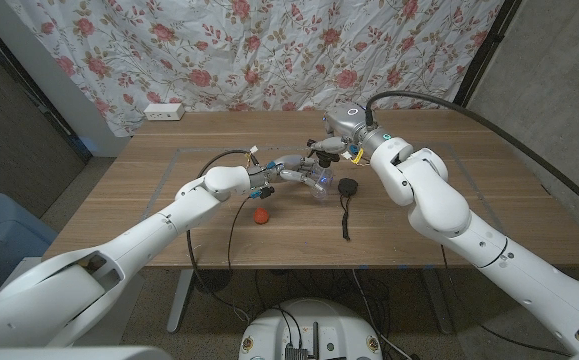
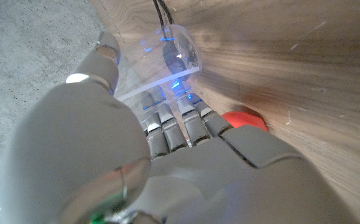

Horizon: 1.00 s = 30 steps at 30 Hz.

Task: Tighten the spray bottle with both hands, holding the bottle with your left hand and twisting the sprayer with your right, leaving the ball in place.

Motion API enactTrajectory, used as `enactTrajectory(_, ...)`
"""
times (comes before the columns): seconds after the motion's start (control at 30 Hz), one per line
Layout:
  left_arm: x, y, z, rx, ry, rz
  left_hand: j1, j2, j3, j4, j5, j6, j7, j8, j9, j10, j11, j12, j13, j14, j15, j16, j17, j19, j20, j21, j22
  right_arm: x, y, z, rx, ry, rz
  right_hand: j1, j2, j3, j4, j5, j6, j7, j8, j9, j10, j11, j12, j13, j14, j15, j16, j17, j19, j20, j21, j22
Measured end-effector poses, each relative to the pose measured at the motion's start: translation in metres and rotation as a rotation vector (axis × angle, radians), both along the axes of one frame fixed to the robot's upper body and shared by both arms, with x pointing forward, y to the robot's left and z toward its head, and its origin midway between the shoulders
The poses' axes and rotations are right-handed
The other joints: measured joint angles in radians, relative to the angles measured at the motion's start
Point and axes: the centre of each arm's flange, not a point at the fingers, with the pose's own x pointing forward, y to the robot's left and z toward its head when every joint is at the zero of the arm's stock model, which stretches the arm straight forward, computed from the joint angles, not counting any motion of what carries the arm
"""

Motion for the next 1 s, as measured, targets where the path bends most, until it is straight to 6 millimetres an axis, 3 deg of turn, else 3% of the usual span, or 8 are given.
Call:
enactTrajectory(0.23,-0.002,-0.001,-0.001,-0.004,-0.002,0.0,0.0,0.0,0.0,0.0,0.0,0.007,0.011,0.0,-0.002,0.009,0.009,-0.001,0.0,0.0,0.0,0.0,0.0,0.0,0.0,0.0,0.0,0.0,0.002,-0.002,0.021,0.009,-0.04,0.0,0.0,0.0,0.0,0.001,0.017,0.009,0.002,-0.001,0.01,0.0,0.0,0.0,0.006,-0.001,0.004,0.0,0.007,-0.007,0.0,0.0)
enactTrajectory(0.63,-0.006,-0.001,-0.001,-0.006,-0.006,-0.001,0.0,0.0,0.0,0.0,0.0,0.006,0.01,0.0,-0.001,0.009,0.009,0.001,0.0,0.0,0.0,-0.004,-0.002,0.0,0.0,0.0,0.0,-0.003,0.006,-0.006,0.072,0.03,-0.083,0.002,0.003,0.0,0.0,0.001,0.082,0.025,0.039,0.006,0.042,-0.007,0.0,-0.003,0.036,-0.003,0.011,0.0,0.014,-0.007,0.0,0.0)
enactTrajectory(0.87,-0.008,0.001,0.0,-0.004,-0.01,0.0,0.0,0.0,0.0,0.0,0.0,0.006,0.01,0.0,-0.001,0.01,0.01,0.001,0.0,0.005,-0.005,-0.004,0.0,0.0,0.0,0.0,0.0,-0.004,0.009,-0.008,0.113,0.032,-0.091,0.046,0.044,0.025,-0.025,0.001,0.098,0.041,0.059,0.013,0.059,-0.005,-0.005,-0.003,0.047,-0.002,0.019,-0.001,0.014,-0.007,0.0,0.0)
enactTrajectory(1.0,-0.008,0.002,0.0,-0.002,-0.01,0.0,0.0,0.0,0.0,0.0,-0.001,0.007,0.011,0.0,-0.001,0.01,0.01,0.001,0.0,0.005,-0.005,-0.004,0.0,0.0,0.0,0.0,0.0,-0.005,0.01,-0.009,0.139,0.035,-0.092,0.063,0.045,0.033,-0.033,0.001,0.106,0.058,0.066,0.017,0.062,-0.002,-0.005,-0.003,0.049,-0.002,0.019,-0.003,0.014,-0.007,0.0,0.0)
